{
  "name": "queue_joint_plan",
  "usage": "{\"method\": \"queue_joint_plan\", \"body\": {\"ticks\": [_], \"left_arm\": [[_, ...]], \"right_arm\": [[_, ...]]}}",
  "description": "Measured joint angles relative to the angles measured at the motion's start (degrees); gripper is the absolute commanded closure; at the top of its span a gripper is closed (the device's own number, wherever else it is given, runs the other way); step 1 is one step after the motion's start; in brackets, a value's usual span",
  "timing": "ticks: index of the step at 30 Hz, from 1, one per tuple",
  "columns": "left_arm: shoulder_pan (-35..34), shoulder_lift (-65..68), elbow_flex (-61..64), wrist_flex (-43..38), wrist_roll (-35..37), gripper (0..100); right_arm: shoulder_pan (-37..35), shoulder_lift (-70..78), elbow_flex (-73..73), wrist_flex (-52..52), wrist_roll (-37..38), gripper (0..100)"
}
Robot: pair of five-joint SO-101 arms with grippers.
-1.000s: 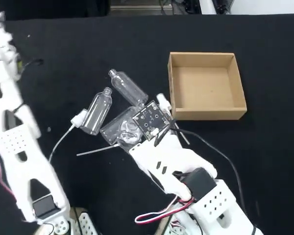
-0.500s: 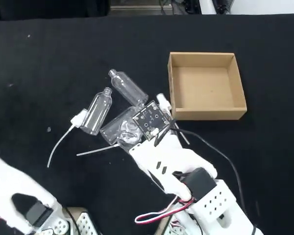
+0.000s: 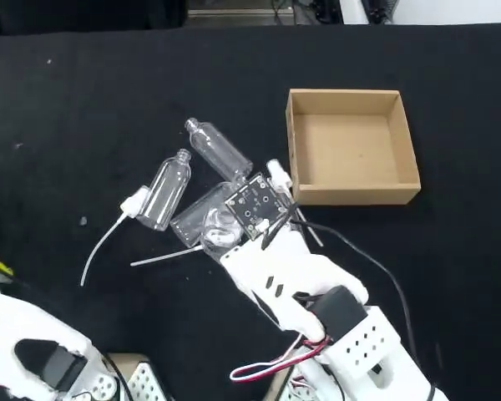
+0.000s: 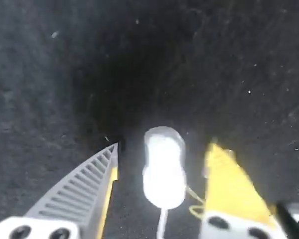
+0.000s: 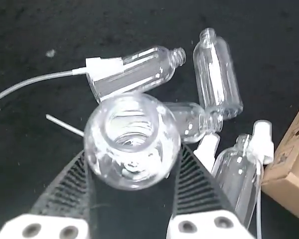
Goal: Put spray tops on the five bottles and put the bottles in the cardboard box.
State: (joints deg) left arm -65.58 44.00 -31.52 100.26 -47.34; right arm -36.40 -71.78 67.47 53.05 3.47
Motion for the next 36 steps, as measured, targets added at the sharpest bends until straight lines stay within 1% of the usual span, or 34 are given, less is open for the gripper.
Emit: {"method": "queue_joint_plan", "body": {"ticks": [6, 10, 13, 19, 22, 25, 28, 34, 36], "left_arm": [[-0.5, -0.3, -0.4, 0.0, -0.4, 74], [-1.6, -0.8, 1.0, 0.0, -4.7, 74], [-1.9, -4.1, 6.1, 0.0, -6.2, 74], [-1.2, -14.8, 17.6, -0.1, -6.6, 74], [0.7, -17.1, 21.7, -3.0, -6.6, 74], [1.4, -17.6, 26.3, -9.1, -6.7, 74], [1.4, -17.6, 27.6, -13.9, -6.9, 74], [1.4, -17.6, 27.6, -15.3, -7.4, 74], [1.4, -17.6, 27.6, -15.4, -9.4, 74]], "right_arm": [[0.0, 0.0, 0.0, 0.0, 0.0, 98.8], [0.0, 0.0, 0.0, 0.0, 0.0, 98.8], [0.0, 0.0, 0.0, 0.0, 0.0, 98.8], [0.0, 0.0, 0.0, 0.0, 0.0, 98.8], [0.0, 0.0, 0.0, 0.0, 0.0, 98.8], [0.0, 0.0, 0.0, 0.0, 0.0, 98.8], [0.0, 0.0, 0.0, 0.0, 0.0, 98.8], [0.0, 0.0, 0.0, 0.0, 0.0, 98.8], [0.0, 0.0, 0.0, 0.0, 0.0, 98.8]]}}
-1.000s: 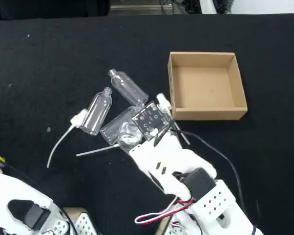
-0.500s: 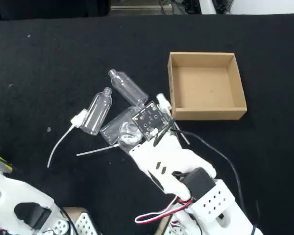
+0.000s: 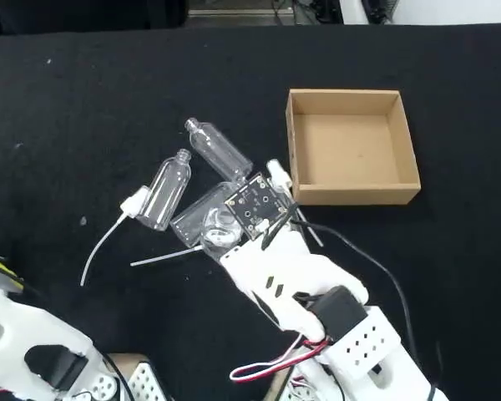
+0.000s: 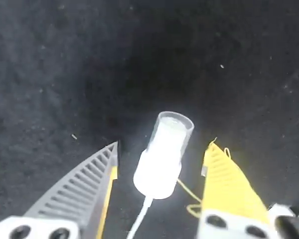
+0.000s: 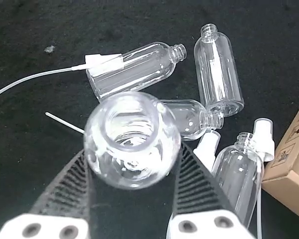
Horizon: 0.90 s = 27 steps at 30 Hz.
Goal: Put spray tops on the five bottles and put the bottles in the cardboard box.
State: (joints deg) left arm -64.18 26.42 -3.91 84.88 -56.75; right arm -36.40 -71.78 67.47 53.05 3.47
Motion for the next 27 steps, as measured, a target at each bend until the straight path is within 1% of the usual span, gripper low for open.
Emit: {"method": "queue_joint_plan", "body": {"ticks": [4, 7, 17, 19, 22, 23, 24, 27], "left_arm": [[0.0, 0.0, 0.0, 0.0, -6.7, 74], [0.0, 0.0, 0.0, 0.0, -9.6, 74], [2.1, -0.1, 1.9, 0.0, -10.7, 74], [2.3, -0.1, 1.9, 0.0, -10.7, 81], [2.3, -0.1, 1.9, 0.0, -10.7, 97], [2.3, -0.1, 1.9, 0.0, -10.7, 97], [2.3, -0.1, 1.9, 0.0, -10.7, 95], [2.3, -0.1, 1.9, 0.2, -10.7, 97]], "right_arm": [[0.0, 0.0, 0.0, 0.0, 0.0, 98.8], [0.0, 0.0, 0.0, 0.0, 0.0, 98.8], [0.0, 0.0, 0.0, 0.0, 0.0, 98.8], [0.0, 0.0, 0.0, 0.0, 0.0, 98.8], [0.0, 0.0, 0.0, 0.0, 0.0, 98.8], [0.0, 0.0, 0.0, 0.0, 0.0, 98.8], [0.0, 0.0, 0.0, 0.0, 0.0, 98.8], [0.0, 0.0, 0.0, 0.0, 0.0, 98.8]]}}
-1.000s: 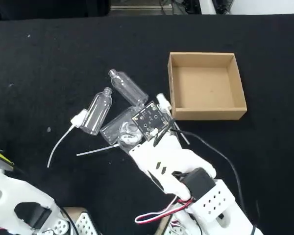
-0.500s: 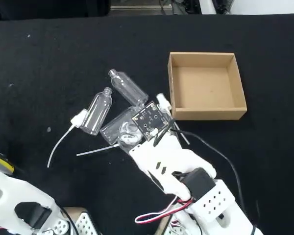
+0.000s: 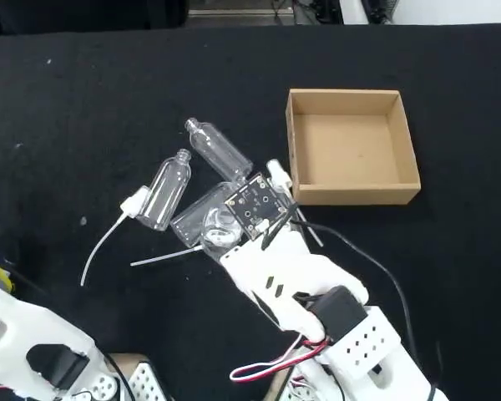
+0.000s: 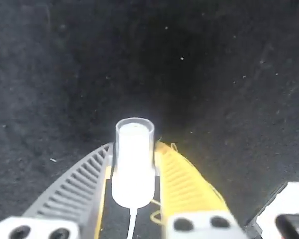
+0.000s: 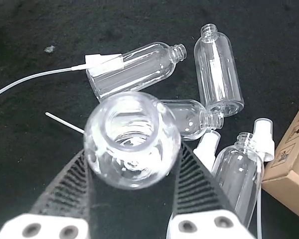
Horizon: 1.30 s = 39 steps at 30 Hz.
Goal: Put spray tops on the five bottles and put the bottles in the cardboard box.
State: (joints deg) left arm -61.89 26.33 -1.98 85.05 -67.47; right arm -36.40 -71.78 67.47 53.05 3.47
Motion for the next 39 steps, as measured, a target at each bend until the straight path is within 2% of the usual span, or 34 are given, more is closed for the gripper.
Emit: {"method": "queue_joint_plan", "body": {"ticks": [6, 10, 12, 16, 23, 26, 31, 39], "left_arm": [[-0.2, -0.7, 0.0, 3.3, 0.0, 97], [0.8, -7.7, 0.1, 9.1, 0.4, 97], [3.1, -13.4, 0.1, 10.6, 3.4, 97], [10.1, -27.3, 0.1, 10.5, 14.9, 97], [31.0, -48.8, 0.1, 7.7, 50.5, 97], [41.5, -55.6, 0.1, 3.1, 61.2, 97], [53.9, -64.5, 0.1, -6.9, 71.7, 97], [70.7, -77.3, 0.1, -19.8, 79.8, 97]], "right_arm": [[0.0, 0.0, 0.0, 0.0, 0.0, 98.8], [0.0, 0.0, 0.0, 0.0, 0.0, 98.8], [0.0, 0.0, 0.0, 0.0, 0.0, 98.8], [0.0, 0.0, 0.0, 0.0, 0.0, 98.8], [0.0, 0.0, 0.4, -1.6, 0.0, 98.8], [0.0, -1.7, 4.1, -5.5, 0.0, 98.8], [0.0, -9.9, 10.5, -9.8, 0.0, 98.8], [0.0, -20.5, 12.7, -7.2, 0.0, 98.8]]}}
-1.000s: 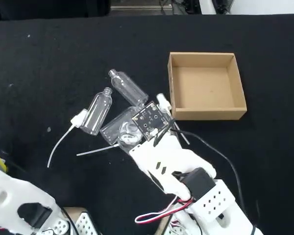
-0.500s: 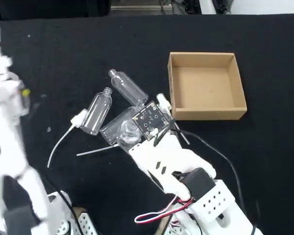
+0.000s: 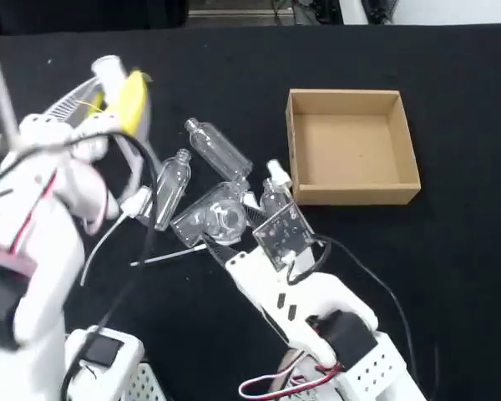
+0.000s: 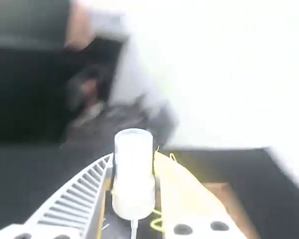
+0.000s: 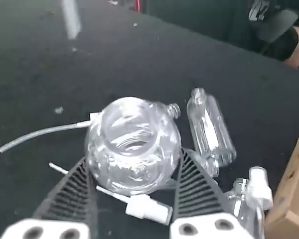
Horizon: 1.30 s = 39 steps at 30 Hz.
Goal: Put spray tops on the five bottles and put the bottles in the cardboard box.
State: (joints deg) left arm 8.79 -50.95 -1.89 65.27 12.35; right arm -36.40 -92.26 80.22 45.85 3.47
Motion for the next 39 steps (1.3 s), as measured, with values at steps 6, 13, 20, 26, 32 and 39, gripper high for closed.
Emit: {"method": "queue_joint_plan", "body": {"ticks": [6, 13, 20, 26, 32, 39], "left_arm": [[14.5, -2.8, -0.1, -4.8, 1.1, 97], [18.0, 2.8, 0.0, -4.9, 1.1, 97], [17.9, 3.3, 0.2, -1.3, 1.1, 97], [17.5, 3.3, 4.5, -0.9, 1.1, 97], [17.1, 3.3, 7.5, -0.9, 1.1, 97], [17.1, 3.3, 9.8, -4.7, 1.1, 97]], "right_arm": [[0.0, -0.2, -0.3, 4.8, 0.0, 98.8], [0.0, -0.2, -0.3, 7.0, 0.0, 98.8], [0.0, -0.2, -0.3, 7.0, 0.0, 98.8], [0.0, -0.2, -0.3, 7.0, 0.0, 98.8], [0.0, -0.2, -0.3, 7.0, 0.0, 98.8], [0.1, -0.2, -0.3, 7.0, 0.0, 98.8]]}}
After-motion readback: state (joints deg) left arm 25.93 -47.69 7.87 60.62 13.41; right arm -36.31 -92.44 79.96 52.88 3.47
